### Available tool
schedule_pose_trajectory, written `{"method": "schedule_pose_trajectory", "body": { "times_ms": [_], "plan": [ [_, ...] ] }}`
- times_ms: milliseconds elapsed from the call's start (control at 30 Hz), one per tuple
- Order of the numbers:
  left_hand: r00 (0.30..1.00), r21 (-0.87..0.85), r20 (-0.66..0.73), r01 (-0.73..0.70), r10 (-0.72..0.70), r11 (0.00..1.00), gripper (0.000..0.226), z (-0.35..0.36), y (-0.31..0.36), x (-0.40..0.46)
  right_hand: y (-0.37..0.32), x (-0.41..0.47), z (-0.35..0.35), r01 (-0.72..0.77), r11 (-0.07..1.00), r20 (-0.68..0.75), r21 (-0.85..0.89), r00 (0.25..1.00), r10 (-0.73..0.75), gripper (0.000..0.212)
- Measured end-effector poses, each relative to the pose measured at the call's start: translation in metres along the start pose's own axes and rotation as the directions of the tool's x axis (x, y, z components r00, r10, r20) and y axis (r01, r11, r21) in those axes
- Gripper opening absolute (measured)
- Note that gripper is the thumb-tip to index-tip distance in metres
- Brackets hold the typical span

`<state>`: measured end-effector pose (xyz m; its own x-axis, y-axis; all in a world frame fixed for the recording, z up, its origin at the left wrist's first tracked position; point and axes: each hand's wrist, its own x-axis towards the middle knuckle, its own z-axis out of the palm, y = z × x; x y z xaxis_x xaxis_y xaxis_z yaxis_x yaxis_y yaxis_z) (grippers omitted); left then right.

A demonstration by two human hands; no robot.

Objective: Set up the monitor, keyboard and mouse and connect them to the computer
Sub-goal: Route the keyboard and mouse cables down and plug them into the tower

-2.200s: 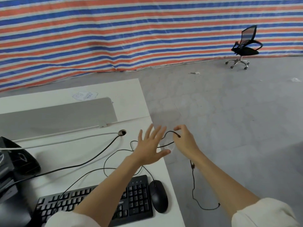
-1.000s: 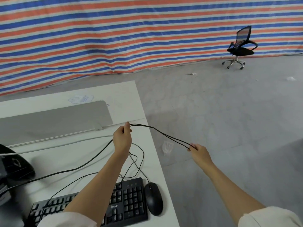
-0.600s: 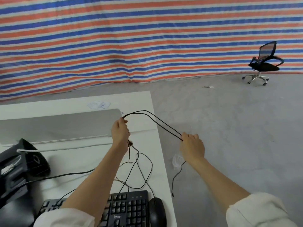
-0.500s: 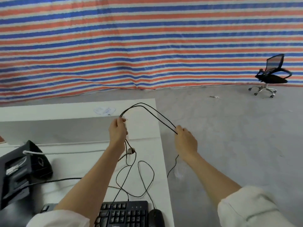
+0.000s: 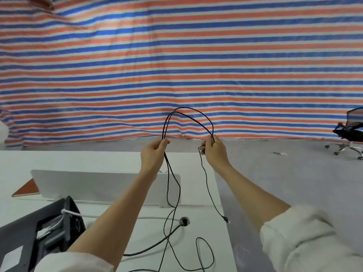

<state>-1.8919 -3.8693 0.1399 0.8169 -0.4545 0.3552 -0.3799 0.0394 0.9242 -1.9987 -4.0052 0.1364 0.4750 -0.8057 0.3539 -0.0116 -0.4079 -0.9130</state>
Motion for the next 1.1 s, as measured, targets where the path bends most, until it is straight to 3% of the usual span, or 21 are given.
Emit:
{"method": "schedule_pose_trajectory", "body": {
  "times_ms": [167,367,667,900,1100],
  "plan": [
    [0.996,0.013,0.077,-0.040,0.039,0.999,0.020,-0.014,-0.008,0.024,0.014,0.014,0.025,-0.061,0.998,-0.089,-0.005,0.994,0.060,0.022],
    [0.990,0.009,0.132,0.046,-0.046,0.999,0.013,-0.020,-0.044,0.029,0.039,0.004,0.044,-0.145,0.989,-0.095,-0.040,0.985,0.141,0.021],
    [0.980,-0.016,0.131,0.154,-0.151,0.988,0.012,-0.014,-0.074,0.032,0.054,0.000,0.046,-0.122,0.992,-0.142,-0.034,0.983,0.116,0.020],
    [0.997,0.004,0.067,0.046,-0.046,0.999,0.019,-0.014,-0.059,0.044,0.033,0.018,0.055,-0.071,0.986,-0.110,0.149,0.990,0.088,0.019],
    [0.998,0.025,0.056,0.028,-0.030,0.999,0.022,-0.019,-0.060,0.052,0.035,0.026,0.070,-0.107,0.978,-0.050,0.178,0.992,0.117,0.023]
  ]
}}
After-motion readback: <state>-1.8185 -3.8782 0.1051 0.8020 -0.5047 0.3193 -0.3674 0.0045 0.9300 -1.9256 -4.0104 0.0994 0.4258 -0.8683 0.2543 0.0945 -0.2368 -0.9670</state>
